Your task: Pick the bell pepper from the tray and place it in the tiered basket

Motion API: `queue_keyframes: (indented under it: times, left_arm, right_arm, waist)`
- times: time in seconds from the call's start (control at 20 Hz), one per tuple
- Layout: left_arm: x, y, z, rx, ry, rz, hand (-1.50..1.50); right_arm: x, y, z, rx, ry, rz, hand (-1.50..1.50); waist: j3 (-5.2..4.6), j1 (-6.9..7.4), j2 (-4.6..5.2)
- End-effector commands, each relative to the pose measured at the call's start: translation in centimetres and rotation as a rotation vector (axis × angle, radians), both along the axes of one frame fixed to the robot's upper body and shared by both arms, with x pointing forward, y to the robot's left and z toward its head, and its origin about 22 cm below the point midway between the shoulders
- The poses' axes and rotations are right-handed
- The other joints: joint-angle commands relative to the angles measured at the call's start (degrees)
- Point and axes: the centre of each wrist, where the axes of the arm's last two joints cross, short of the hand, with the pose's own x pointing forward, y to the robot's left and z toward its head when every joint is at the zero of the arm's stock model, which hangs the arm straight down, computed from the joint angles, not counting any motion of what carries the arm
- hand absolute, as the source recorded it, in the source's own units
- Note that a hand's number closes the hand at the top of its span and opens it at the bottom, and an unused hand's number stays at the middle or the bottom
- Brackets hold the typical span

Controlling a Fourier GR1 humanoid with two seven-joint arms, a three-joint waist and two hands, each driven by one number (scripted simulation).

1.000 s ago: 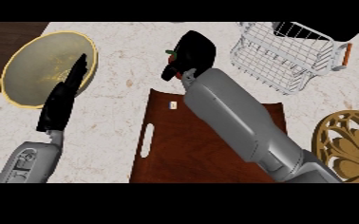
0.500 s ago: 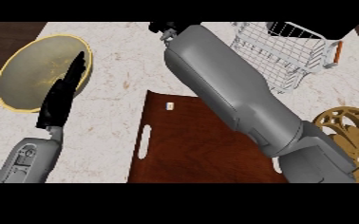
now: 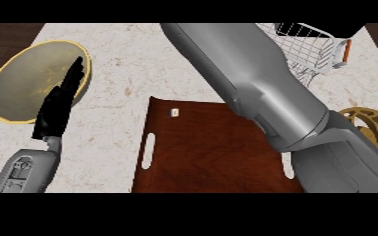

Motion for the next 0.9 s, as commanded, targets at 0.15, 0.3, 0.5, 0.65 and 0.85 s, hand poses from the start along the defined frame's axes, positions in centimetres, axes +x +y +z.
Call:
queue_keyframes:
  times: [0.15,0.3,0.5,0.65,0.85]
  left_arm:
    - [0.0,-0.2,0.3,0.001,0.003,0.005,0.00]
    - [-0.7,0.5,-1.1,-0.008,-0.015,0.015,0.00]
    - [-1.4,-0.5,-1.3,0.004,0.000,0.006,0.00]
    - [-0.6,-0.9,0.0,0.008,-0.023,0.020,0.00]
    - [-0.9,1.3,0.0,-0.012,0.002,0.039,0.00]
  right_arm:
    - [2.1,-2.9,1.2,0.051,0.067,-0.128,1.50]
    - [3.0,-4.2,-0.3,0.002,0.064,-0.160,1.50]
    - [4.0,-5.9,-1.2,-0.145,0.122,-0.282,1.50]
    - [5.0,-8.6,-1.0,-0.248,0.194,-0.374,1.50]
    - [5.4,-10.6,0.2,-0.269,0.192,-0.383,1.50]
  waist:
    - [0.08,-0.87,0.25]
    - [0.02,-0.45,0.53]
    - [0.03,-0.82,0.21]
    - [0.07,-1.36,0.04]
    - [0.11,-2.17,-0.28]
